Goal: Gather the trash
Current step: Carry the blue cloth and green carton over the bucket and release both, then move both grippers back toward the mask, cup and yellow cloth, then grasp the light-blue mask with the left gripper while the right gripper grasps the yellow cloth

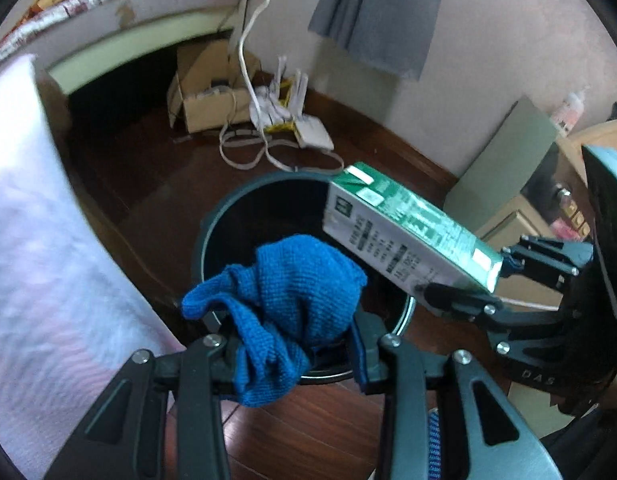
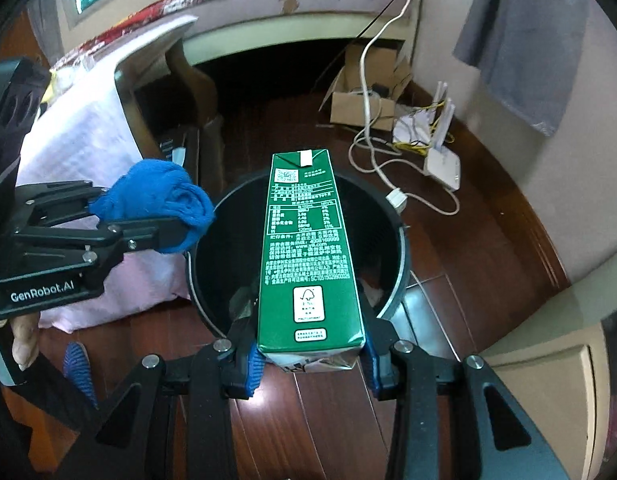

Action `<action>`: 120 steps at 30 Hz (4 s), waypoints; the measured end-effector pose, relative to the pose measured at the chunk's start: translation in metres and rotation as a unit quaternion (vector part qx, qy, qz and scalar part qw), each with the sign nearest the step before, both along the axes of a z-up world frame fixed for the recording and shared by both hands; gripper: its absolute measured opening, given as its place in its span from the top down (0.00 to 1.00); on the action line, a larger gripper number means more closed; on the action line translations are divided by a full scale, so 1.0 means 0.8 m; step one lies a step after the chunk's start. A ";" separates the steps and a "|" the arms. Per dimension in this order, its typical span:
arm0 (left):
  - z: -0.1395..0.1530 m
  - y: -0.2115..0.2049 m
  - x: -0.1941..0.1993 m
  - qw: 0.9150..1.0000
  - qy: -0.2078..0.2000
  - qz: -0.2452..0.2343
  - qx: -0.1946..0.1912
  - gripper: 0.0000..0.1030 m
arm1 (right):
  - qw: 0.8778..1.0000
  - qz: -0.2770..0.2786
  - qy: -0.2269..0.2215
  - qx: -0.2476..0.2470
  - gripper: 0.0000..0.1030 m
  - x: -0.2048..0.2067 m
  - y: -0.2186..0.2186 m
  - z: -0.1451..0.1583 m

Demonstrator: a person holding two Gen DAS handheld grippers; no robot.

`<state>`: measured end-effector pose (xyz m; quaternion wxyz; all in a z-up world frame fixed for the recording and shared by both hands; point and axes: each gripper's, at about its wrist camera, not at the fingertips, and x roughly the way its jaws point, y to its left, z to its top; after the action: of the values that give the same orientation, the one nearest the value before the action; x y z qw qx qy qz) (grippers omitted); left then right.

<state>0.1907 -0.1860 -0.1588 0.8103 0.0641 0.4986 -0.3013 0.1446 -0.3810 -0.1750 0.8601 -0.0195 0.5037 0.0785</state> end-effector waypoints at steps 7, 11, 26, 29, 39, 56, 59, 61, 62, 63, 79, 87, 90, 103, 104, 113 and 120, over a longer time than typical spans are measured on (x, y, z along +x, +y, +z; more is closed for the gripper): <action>-0.027 0.001 0.014 1.000 0.027 0.010 -0.006 0.54 | 0.999 0.036 0.025 -0.011 0.59 0.028 0.011 -0.029; -0.035 0.008 0.016 0.999 0.032 0.036 -0.011 0.18 | 0.997 0.028 0.014 -0.068 0.26 0.033 0.011 -0.043; 0.009 0.058 -0.022 0.994 -0.038 0.104 0.020 0.07 | 0.997 -0.023 -0.024 -0.072 0.00 0.011 -0.003 0.005; 0.026 0.067 -0.035 0.993 -0.050 0.107 0.020 0.07 | 0.997 -0.026 -0.035 -0.065 0.00 0.002 0.007 0.026; 0.084 0.110 -0.082 0.989 -0.085 0.124 0.015 0.07 | 0.996 -0.029 -0.075 -0.037 0.00 -0.032 0.043 0.086; 0.171 0.229 -0.113 0.961 -0.184 0.208 0.007 0.07 | 0.986 0.034 -0.161 0.021 0.00 -0.039 0.162 0.167; 0.173 0.264 -0.111 0.953 -0.190 0.237 0.013 0.07 | 0.983 0.049 -0.172 0.029 0.00 -0.029 0.197 0.176; 0.172 0.291 -0.111 0.947 -0.190 0.259 0.016 0.07 | 0.983 0.062 -0.169 0.033 0.00 -0.022 0.220 0.179; 0.172 0.302 -0.112 0.945 -0.190 0.268 0.016 0.07 | 0.983 0.068 -0.167 0.033 0.00 -0.019 0.234 0.180; 0.171 0.322 -0.111 0.941 -0.189 0.281 0.016 0.08 | 0.983 0.072 -0.166 0.032 0.00 -0.016 0.245 0.181; 0.169 0.520 -0.066 0.886 -0.192 0.421 0.033 0.24 | 0.971 0.144 -0.182 0.056 0.10 0.061 0.423 0.204; 0.151 0.550 0.002 0.884 -0.180 0.429 0.042 0.34 | 0.973 0.144 -0.175 0.049 0.10 0.118 0.465 0.200; 0.134 0.559 0.032 0.890 -0.157 0.425 0.059 0.39 | 0.973 0.150 -0.171 0.044 0.10 0.139 0.476 0.195; 0.110 0.565 0.106 0.905 -0.122 0.403 0.065 0.41 | 0.974 0.166 -0.148 0.037 0.10 0.219 0.519 0.170; 0.109 0.566 0.110 0.905 -0.120 0.402 0.065 0.42 | 0.974 0.167 -0.146 0.037 0.10 0.223 0.522 0.168; 0.111 0.585 0.094 0.910 -0.104 0.401 0.014 0.63 | 0.973 0.179 -0.139 0.041 0.10 0.243 0.547 0.163; 0.125 0.600 0.052 0.903 -0.120 0.412 0.015 0.30 | 0.973 0.180 -0.137 0.046 0.10 0.233 0.551 0.162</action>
<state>0.2324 0.2937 -0.0592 0.9150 -0.0994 0.3834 0.0768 0.3307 0.0597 -0.0452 0.8928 -0.0804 0.3649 0.2515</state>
